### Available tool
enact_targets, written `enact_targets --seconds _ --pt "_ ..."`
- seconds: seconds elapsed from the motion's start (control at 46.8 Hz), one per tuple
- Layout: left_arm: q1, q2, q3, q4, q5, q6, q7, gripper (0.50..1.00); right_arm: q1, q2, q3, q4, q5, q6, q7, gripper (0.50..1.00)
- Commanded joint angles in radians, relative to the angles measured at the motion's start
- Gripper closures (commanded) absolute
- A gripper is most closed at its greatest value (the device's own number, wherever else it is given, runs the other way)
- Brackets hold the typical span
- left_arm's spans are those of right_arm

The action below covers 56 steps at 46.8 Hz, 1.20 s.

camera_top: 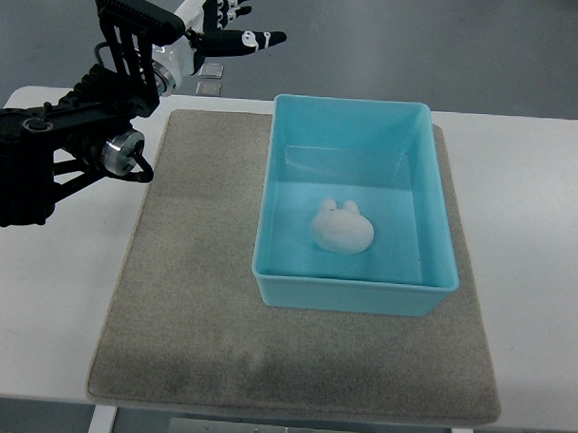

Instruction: Place white toy into blue box with left hand

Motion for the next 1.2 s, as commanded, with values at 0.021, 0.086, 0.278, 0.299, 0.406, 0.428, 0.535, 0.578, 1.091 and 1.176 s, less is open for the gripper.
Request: enact_targets --seconds 0.021,0.086,0.278,0.299,0.406,0.428,0.535,0.578,1.091,1.176 --pt "0.001 -0.006 0.0 0.103 -0.048 -0.019 0.004 0.536 0.0 0.0 0.0 0.0 0.0 0.0 0.0 0.564" --pt "0.002 -0.011 -0.002 0.155 -0.093 -0.034 0.008 0.534 0.0 0.0 0.0 0.0 -0.001 0.0 0.0 0.564" --pt "0.028 -0.011 -0.031 0.227 -0.335 -0.106 0.021 0.504 0.0 0.0 0.0 0.0 0.0 0.0 0.0 0.564" --pt "0.033 -0.012 -0.034 0.235 -0.349 -0.114 0.024 0.504 0.0 0.0 0.0 0.0 0.0 0.0 0.0 0.564" --pt "0.067 -0.034 -0.1 0.253 -0.473 -0.146 0.028 0.504 0.0 0.0 0.0 0.0 0.0 0.0 0.0 0.564" --pt "0.079 -0.038 -0.121 0.258 -0.511 -0.154 0.028 0.504 0.0 0.0 0.0 0.0 0.0 0.0 0.0 0.564" --pt "0.142 -0.045 -0.21 0.269 -0.642 -0.229 0.028 0.504 0.0 0.0 0.0 0.0 0.0 0.0 0.0 0.564" --pt "0.153 -0.045 -0.215 0.269 -0.645 -0.259 0.03 0.504 0.0 0.0 0.0 0.0 0.0 0.0 0.0 0.564" --pt "0.234 -0.046 -0.373 0.25 -0.664 -0.292 0.216 0.504 0.0 0.0 0.0 0.001 -0.001 0.0 0.0 0.564" --pt "0.251 -0.046 -0.373 0.25 -0.648 -0.295 0.216 0.504 0.0 0.0 0.0 0.0 -0.001 0.0 0.0 0.564"
